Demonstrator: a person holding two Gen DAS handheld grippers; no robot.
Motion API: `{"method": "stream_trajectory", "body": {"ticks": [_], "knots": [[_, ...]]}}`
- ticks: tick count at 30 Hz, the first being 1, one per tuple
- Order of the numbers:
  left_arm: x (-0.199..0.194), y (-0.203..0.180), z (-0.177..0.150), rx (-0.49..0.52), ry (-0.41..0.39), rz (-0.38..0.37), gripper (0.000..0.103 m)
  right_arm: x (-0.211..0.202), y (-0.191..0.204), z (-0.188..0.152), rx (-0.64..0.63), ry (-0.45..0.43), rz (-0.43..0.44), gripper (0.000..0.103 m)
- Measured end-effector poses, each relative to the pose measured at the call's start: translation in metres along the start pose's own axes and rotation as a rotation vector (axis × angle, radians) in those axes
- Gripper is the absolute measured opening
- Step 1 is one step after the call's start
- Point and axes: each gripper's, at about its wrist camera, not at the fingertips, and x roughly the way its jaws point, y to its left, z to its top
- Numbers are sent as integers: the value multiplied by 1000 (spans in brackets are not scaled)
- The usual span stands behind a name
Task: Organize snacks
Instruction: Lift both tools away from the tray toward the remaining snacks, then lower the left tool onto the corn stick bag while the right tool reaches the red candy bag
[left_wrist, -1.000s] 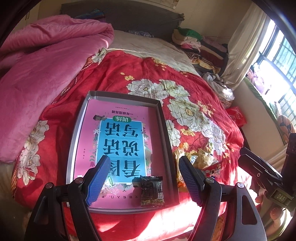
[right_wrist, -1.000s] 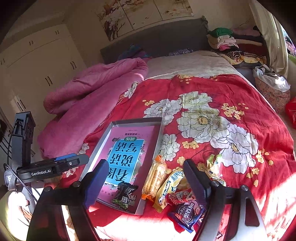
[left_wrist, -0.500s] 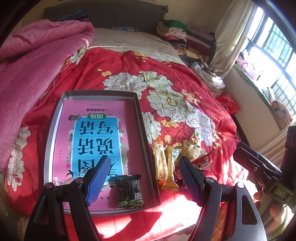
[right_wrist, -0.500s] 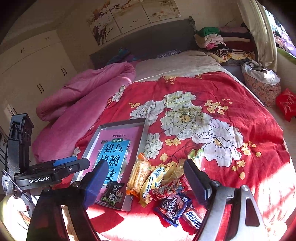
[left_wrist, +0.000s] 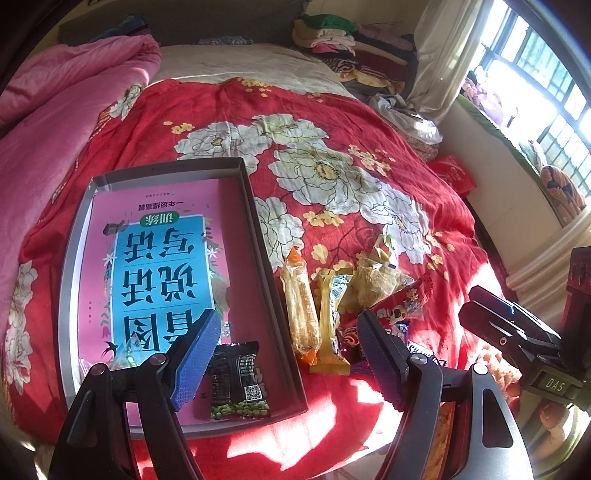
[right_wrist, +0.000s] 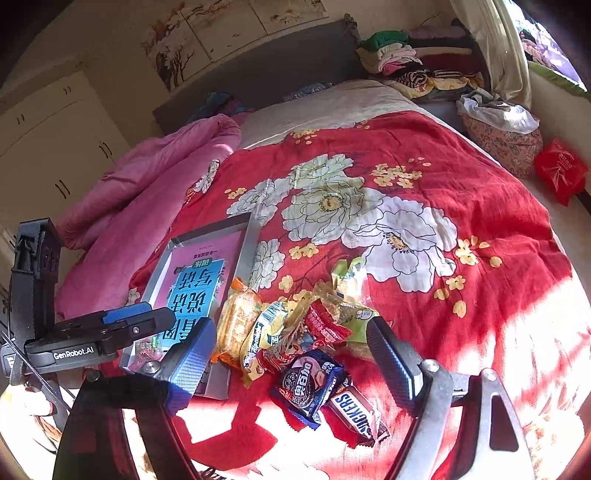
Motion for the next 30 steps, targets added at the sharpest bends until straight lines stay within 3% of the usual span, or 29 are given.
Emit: {"method": "stream_trajectory", "body": {"ticks": [9,19,30], "knots": [[15,-3,8,39,25,-1,78,21,-5,-10,13,45,24,83],[50,-12,32,99,83,-26,55,35,-14,-12,37,65,44,83],[83,-17,52,167,161,-16,55,53,-19,-13,40,96,68,83]]}}
